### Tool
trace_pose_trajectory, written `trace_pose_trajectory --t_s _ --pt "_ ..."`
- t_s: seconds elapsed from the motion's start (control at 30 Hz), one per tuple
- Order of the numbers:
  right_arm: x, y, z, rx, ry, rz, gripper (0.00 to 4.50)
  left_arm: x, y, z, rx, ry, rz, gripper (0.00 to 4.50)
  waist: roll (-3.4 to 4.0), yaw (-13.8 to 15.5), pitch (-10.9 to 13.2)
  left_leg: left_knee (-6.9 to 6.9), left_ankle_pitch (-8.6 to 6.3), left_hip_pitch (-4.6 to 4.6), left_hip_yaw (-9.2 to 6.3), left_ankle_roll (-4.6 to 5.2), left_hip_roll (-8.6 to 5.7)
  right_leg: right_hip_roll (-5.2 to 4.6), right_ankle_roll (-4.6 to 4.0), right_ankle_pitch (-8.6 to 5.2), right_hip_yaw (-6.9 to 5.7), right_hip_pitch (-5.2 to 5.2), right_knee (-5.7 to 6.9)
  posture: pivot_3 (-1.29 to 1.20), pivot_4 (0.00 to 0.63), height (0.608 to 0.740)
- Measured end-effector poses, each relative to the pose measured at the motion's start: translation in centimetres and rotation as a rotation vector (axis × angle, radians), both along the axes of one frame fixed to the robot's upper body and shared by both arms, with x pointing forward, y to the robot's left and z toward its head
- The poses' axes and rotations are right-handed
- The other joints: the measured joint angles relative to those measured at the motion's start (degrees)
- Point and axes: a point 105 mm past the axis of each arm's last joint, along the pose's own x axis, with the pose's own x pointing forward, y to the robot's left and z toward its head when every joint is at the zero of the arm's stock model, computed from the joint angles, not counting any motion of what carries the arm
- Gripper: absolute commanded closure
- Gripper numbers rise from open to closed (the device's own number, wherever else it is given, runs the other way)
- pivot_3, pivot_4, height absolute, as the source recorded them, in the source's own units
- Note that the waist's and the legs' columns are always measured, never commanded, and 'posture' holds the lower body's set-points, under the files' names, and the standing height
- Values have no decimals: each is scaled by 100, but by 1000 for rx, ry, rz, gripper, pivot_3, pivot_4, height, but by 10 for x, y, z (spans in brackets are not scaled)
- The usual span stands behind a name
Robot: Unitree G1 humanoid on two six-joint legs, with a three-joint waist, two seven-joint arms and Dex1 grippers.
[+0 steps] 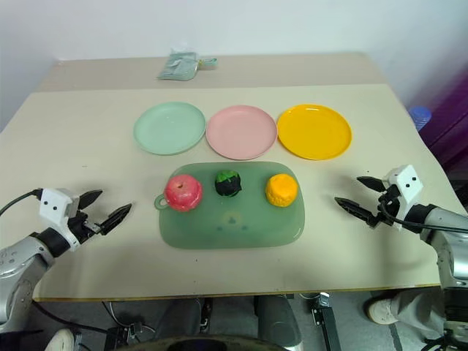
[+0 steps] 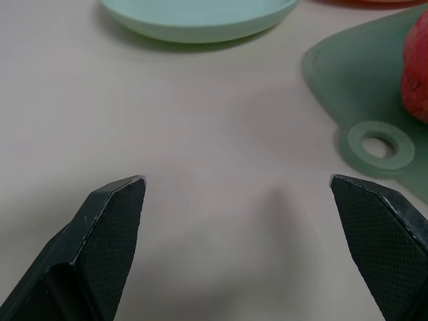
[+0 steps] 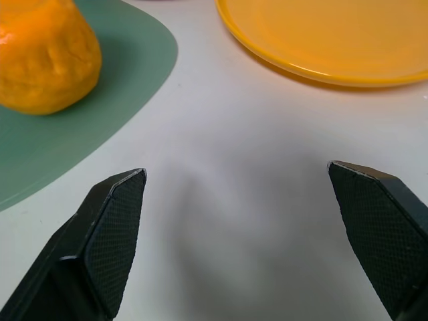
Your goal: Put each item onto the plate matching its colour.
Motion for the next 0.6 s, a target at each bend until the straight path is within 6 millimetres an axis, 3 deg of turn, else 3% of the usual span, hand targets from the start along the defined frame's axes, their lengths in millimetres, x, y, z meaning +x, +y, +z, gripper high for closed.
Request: trace_pose_trajectory --t_s 0.3,0.6 --pt "8 -1 -5 11 -31 -10 75 1 -5 5 -17 -33 9 0 0 6 0 0 0 1 1 0 -1 0 0 0 -1 1 0 0 150 740" --pt "8 -1 -10 9 -68 -34 75 33 -32 45 -73 -175 -80 0 0 12 0 2 0 2 0 0 -3 1 0 0 -2 3 1 0 150 740"
